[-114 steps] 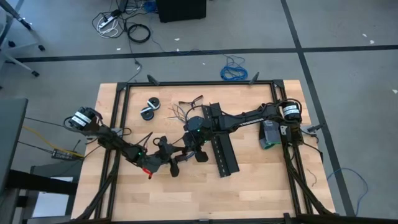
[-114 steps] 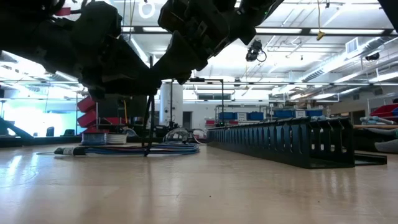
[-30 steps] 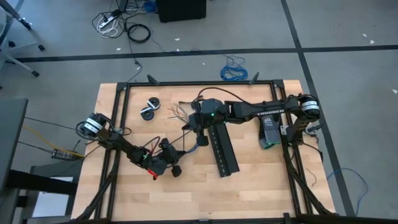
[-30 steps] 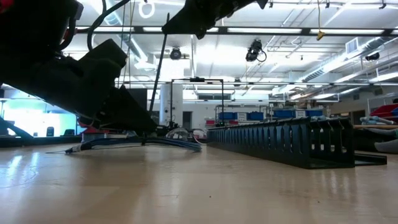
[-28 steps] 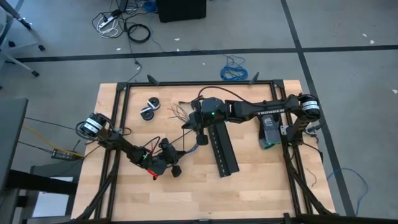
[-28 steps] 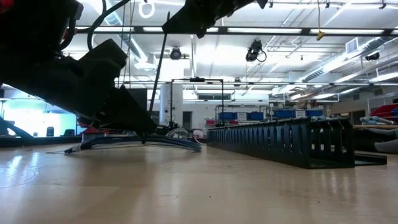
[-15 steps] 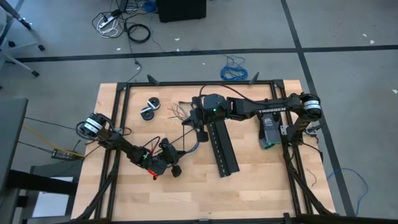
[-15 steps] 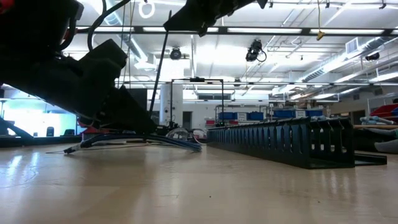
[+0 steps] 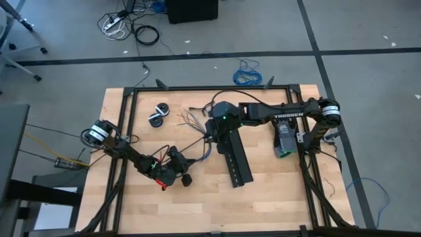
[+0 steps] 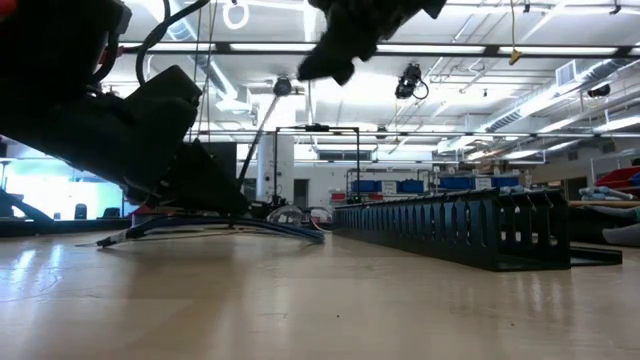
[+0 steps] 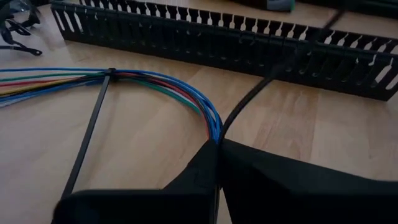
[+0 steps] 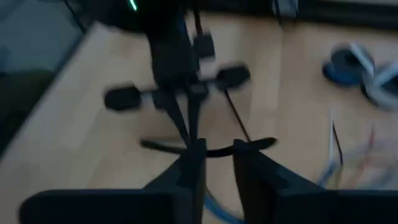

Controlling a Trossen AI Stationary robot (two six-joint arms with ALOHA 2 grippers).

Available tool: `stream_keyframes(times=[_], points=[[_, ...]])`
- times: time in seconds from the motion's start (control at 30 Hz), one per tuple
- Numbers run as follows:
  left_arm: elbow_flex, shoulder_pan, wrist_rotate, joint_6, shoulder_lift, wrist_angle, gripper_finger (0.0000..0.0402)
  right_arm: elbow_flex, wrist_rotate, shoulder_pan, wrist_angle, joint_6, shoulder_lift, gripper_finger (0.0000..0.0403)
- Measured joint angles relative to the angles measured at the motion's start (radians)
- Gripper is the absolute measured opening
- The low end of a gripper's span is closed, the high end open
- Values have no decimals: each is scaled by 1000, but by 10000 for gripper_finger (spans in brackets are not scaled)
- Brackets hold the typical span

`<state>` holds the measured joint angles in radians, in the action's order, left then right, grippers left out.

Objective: Ziptie cables
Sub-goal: Wrap the black zip tie on the cable, then put the wrapped cables into the black cable duct

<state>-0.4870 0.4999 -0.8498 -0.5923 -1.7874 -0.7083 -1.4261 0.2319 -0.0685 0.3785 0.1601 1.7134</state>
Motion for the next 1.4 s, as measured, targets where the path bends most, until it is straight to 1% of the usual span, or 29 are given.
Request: stream_keyframes(times=[0.1, 0.2, 0.3, 0.47, 0.57, 0.67, 0.77, 0.83, 0.93, 1.0, 1.17, 1.27, 1.4], points=[[0, 0, -9, -30, 0, 4, 1, 1, -70, 0, 54, 0, 1, 125], [0, 0, -10, -80, 1, 33, 0, 1, -144, 0, 69, 1, 1, 165], [0, 0, -13, -161, 1, 68, 0, 1, -207, -3, 71, 21, 2, 198], [0, 11, -17, -330, 2, 149, 0, 1, -217, -24, 95, 31, 2, 230], [-2, 40, -26, -406, 4, 191, 0, 17, -185, -39, 96, 28, 3, 235], [-3, 74, -30, -442, 4, 205, 0, 52, -154, -56, 67, 28, 4, 234], [-3, 112, -25, -486, 4, 203, 0, 97, -148, -80, -13, 21, 5, 230], [-3, 137, -22, -524, 9, 206, 0, 123, -111, -98, -100, -12, 18, 228], [-5, 163, -30, -566, 10, 217, 0, 142, -6, -116, -217, -87, 73, 225], [-11, 175, -46, -580, 9, 221, 0, 142, 6, -118, -273, -126, 127, 224], [-41, 182, -35, -607, 8, 229, 0, 143, 23, -106, -344, -124, 230, 224], [-70, 199, -28, -663, 8, 305, 0, 127, 33, -92, -358, -109, 286, 222], [-115, 230, -44, -778, 8, 467, 0, 77, 23, -78, -360, -90, 351, 217]])
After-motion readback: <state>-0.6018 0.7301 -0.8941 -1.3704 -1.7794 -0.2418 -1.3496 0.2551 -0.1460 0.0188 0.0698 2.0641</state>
